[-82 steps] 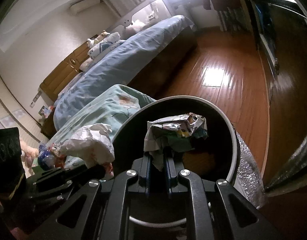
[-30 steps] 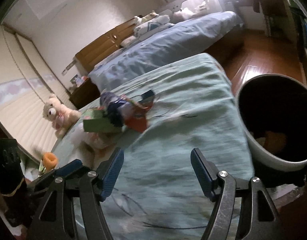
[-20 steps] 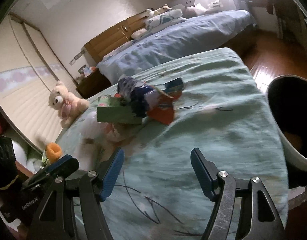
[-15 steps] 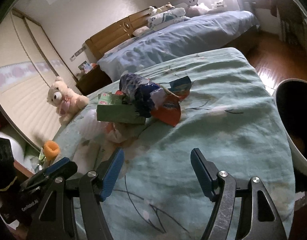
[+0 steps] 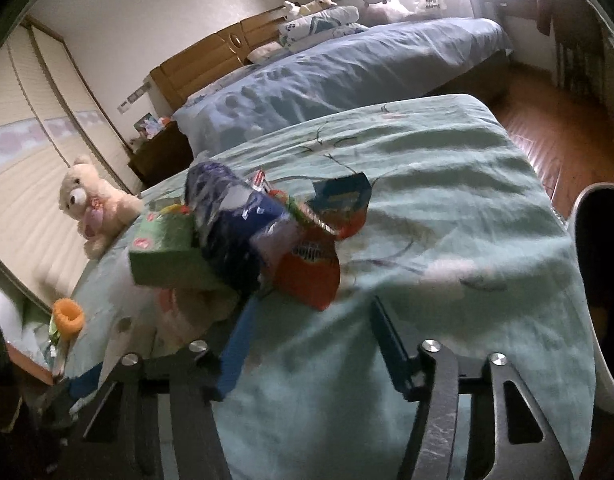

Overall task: Collect trash
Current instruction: 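Grasp the white foam block with the left tool while the right tool grasps the blue snack bag, then carry the blue snack bag over the bin with the right tool while the left tool holds the foam block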

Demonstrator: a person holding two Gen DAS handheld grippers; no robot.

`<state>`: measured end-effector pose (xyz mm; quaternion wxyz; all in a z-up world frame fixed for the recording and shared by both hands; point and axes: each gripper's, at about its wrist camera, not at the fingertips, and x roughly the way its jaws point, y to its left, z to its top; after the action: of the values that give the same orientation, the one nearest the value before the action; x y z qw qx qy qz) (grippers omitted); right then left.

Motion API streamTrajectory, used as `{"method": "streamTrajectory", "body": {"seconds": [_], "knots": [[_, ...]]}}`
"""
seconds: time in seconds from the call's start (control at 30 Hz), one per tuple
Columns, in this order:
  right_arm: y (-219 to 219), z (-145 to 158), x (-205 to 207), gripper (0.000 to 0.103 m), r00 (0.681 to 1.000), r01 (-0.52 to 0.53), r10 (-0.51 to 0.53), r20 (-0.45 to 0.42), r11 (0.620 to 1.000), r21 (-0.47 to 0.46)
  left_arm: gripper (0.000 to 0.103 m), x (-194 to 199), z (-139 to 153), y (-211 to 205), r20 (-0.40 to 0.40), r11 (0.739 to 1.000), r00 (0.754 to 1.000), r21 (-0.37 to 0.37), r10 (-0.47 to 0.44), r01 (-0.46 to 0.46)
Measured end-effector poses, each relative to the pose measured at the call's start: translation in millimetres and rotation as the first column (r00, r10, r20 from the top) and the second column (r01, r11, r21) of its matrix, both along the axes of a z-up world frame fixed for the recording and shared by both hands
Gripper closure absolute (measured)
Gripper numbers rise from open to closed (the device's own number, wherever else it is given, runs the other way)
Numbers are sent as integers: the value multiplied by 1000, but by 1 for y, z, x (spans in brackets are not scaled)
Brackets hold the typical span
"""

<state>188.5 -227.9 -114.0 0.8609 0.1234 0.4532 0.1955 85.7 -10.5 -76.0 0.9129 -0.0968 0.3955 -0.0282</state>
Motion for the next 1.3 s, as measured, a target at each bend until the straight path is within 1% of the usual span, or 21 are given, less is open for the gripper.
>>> {"method": "streamTrajectory", "body": {"seconds": [0.07,0.1,0.13,0.17,0.2,0.23,0.27,0.3,0.4,0.47,0.63,0.7,0.77,0.8,0.83,0.87,1.07,1.1,1.13,1.17,1.3], "knots": [[2,-1,7,54,1000,4,-4,0,1000,-2,35,3,-3,0,0,1000,1000,8,1,-1],[3,-2,10,60,1000,4,-4,-2,1000,-4,35,4,-5,0,-3,1000,1000,11,1,-1],[3,-4,14,72,1000,2,-2,-7,1000,-4,37,5,-7,0,-5,1000,1000,12,0,0],[4,-5,17,80,1000,0,0,-14,1000,-3,42,5,-10,1,-4,1000,1000,22,2,-2],[5,-6,18,95,1000,-2,1,-23,1000,-3,45,5,-11,0,-2,999,1000,35,4,-4],[4,-7,18,101,1000,-2,2,-26,1000,0,51,5,-12,-1,1,998,1000,55,7,-7],[3,-6,17,101,1000,0,0,-20,1000,5,55,4,-11,-1,4,998,1000,63,9,-9],[1,-3,13,103,1000,1,-1,-7,1000,7,55,3,-10,1,7,998,1000,58,9,-10],[-5,2,4,103,1000,1,-1,14,1000,8,58,3,-9,4,5,1000,1000,14,-8,8],[-11,5,-3,103,1000,4,-4,21,1000,15,58,2,-6,-2,15,999,999,-6,-39,39],[-25,12,-19,102,1000,3,-4,31,1000,19,58,-2,1,-26,50,992,991,-8,-127,127],[-28,15,-23,96,1000,-3,2,27,999,46,58,-2,2,-30,54,990,989,-10,-141,141],[-29,17,-26,86,1000,-6,4,25,998,68,58,-2,2,-31,54,989,988,-10,-147,148],[-29,19,-28,71,999,-10,8,33,997,79,58,-1,1,-29,53,989,988,-13,-146,147],[-28,21,-29,58,999,-14,10,48,996,87,58,0,1,-28,52,989,988,-14,-146,146],[-25,22,-28,56,998,-19,14,59,996,90,58,-1,0,-26,50,989,988,-13,-145,145],[-10,15,-6,56,999,-25,21,42,994,104,58,-6,-1,-25,40,992,991,-20,-127,128],[-8,13,-2,61,999,-22,19,37,995,101,58,-6,0,-25,39,992,991,-22,-127,128],[-6,12,1,74,999,-25,22,31,995,101,58,-5,1,-27,40,991,991,-21,-128,129],[-5,11,2,79,999,-24,21,29,995,98,58,-5,1,-29,41,991,991,-20,-131,132],[-12,14,-10,83,999,-20,16,46,996,90,58,-4,3,-36,50,988,987,-16,-156,157]]}}
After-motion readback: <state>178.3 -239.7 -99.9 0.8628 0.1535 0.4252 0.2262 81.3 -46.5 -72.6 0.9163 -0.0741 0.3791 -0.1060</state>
